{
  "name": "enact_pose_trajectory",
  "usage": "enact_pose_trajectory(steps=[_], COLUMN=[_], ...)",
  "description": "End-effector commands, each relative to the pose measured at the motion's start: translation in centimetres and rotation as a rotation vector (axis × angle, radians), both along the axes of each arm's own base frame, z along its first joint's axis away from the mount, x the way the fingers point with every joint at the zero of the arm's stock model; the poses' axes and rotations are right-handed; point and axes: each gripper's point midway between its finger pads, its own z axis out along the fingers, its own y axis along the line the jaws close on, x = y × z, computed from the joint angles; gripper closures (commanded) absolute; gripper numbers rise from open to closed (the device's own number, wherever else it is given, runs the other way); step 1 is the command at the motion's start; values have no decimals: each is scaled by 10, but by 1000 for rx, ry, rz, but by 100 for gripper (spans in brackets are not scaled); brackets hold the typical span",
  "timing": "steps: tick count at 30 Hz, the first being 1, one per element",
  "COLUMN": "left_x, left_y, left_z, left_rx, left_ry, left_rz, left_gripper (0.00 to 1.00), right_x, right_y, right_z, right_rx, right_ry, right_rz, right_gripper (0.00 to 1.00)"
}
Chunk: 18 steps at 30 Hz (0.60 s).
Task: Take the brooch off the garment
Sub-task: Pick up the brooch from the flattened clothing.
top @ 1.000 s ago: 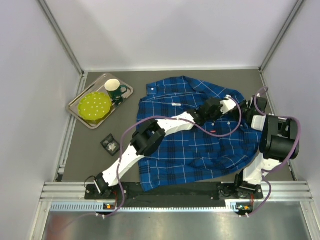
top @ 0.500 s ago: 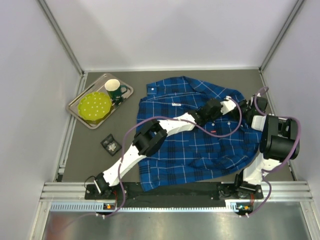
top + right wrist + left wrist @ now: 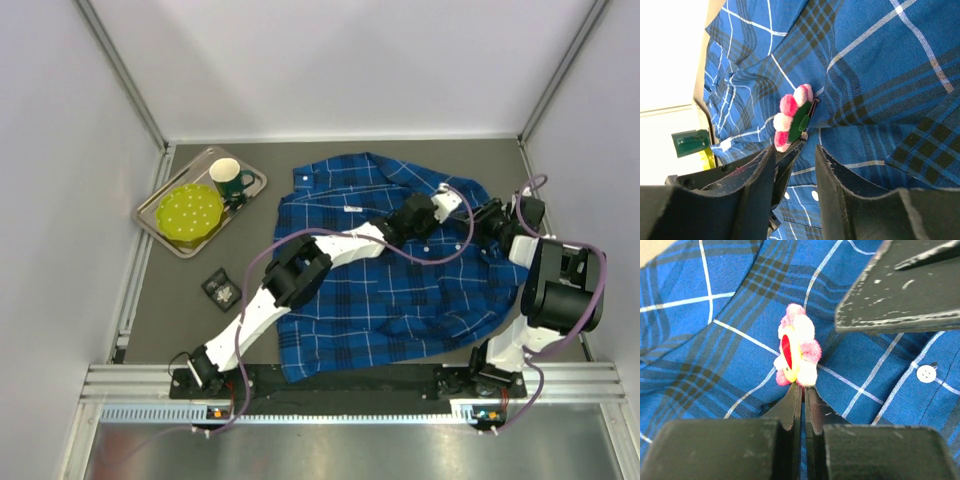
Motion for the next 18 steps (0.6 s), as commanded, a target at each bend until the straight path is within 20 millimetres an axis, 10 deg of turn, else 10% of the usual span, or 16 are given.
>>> enact_pose_trajectory(steps=[1,18], left_x=[3,22], left_y=[-2,25], left_z=[48,59], left_rx=[-250,-516], left_ry=[139,461], left_rz=[-10,32], left_gripper=[100,100], right_x=[9,17], right_y=[-6,10], right_z=[1,-15], right_rx=[15,48], right_ry=[-16,15], right_rz=[-34,-6], right_gripper=[64,79])
